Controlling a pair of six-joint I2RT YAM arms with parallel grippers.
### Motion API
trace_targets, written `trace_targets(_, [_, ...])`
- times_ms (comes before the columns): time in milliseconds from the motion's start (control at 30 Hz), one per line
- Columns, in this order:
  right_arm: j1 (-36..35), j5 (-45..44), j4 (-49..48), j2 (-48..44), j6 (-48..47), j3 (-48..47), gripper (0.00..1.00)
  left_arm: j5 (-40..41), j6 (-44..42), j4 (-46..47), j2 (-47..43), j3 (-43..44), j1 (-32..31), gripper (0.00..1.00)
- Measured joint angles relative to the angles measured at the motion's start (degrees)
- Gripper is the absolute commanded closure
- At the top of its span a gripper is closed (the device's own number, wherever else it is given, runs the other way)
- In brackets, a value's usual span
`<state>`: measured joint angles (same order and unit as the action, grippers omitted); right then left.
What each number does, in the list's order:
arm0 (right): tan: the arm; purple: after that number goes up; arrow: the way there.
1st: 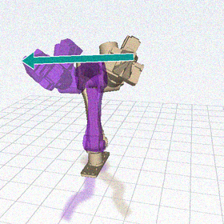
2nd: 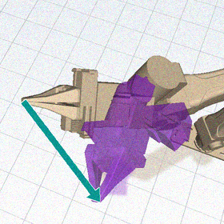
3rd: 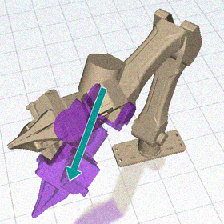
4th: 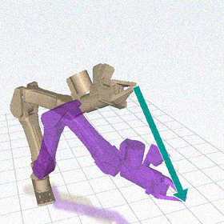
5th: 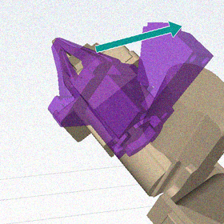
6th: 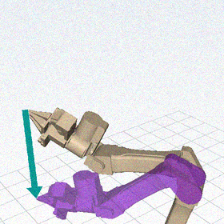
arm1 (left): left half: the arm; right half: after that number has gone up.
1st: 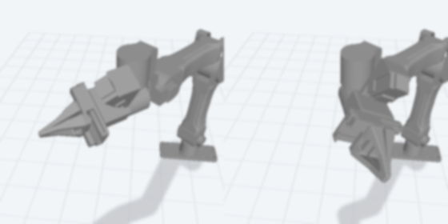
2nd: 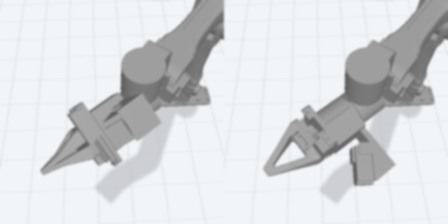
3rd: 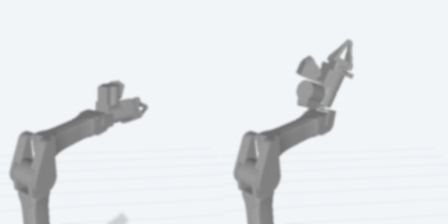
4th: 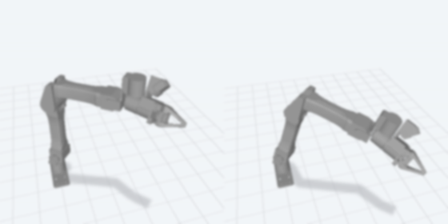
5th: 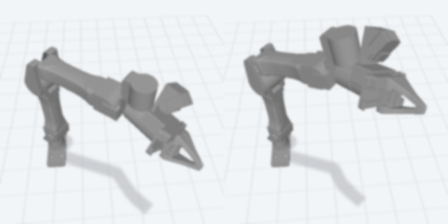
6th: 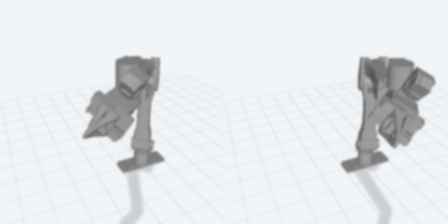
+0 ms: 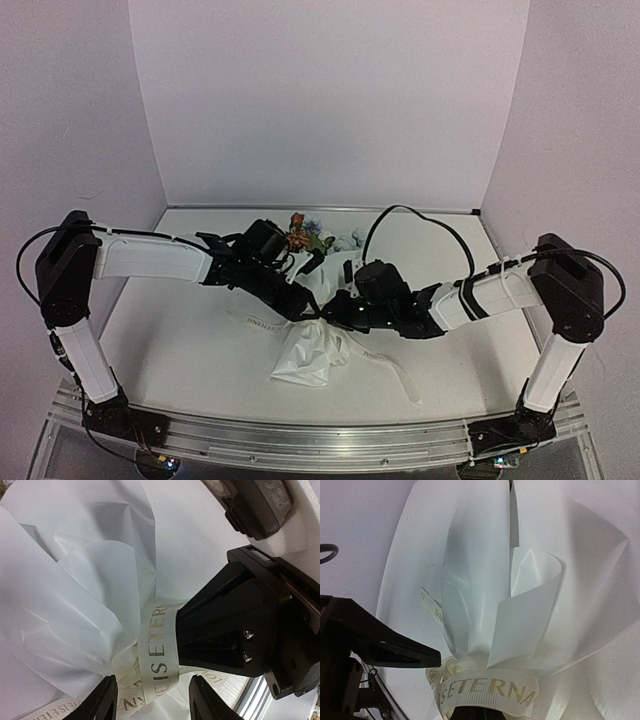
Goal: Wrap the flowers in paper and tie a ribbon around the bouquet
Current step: Cross the half-tied ribbon over the folded bouquet.
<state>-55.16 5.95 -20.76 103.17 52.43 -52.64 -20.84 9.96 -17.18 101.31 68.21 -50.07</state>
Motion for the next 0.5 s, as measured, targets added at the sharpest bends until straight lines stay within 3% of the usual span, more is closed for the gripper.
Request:
trace_targets(200, [0.00,0.64,-2.31,0.06,1.29,1.07,0.99,1.86,-0.74,-0.85,0.01,2.46,-0.19,0.68])
trace_targets(233, [0.00,0.79,-2.48,0.08,1.48,1.13,0.99,1.86,-0.86,-0.93,0.03,2.75,-0.17,0.68])
trace_targets(333, [0.00,1.10,-3.22,0.10,1.73,1.44,0.99,1.46,-1.33,-1.33,0.46,3.67,-0.15,0.53])
trace_targets(500, [0.00,1.80,-4.45,0.54,1.99,1.81,0.99,0.98,-2.52,-2.73,1.44,4.52,-0.21,0.52])
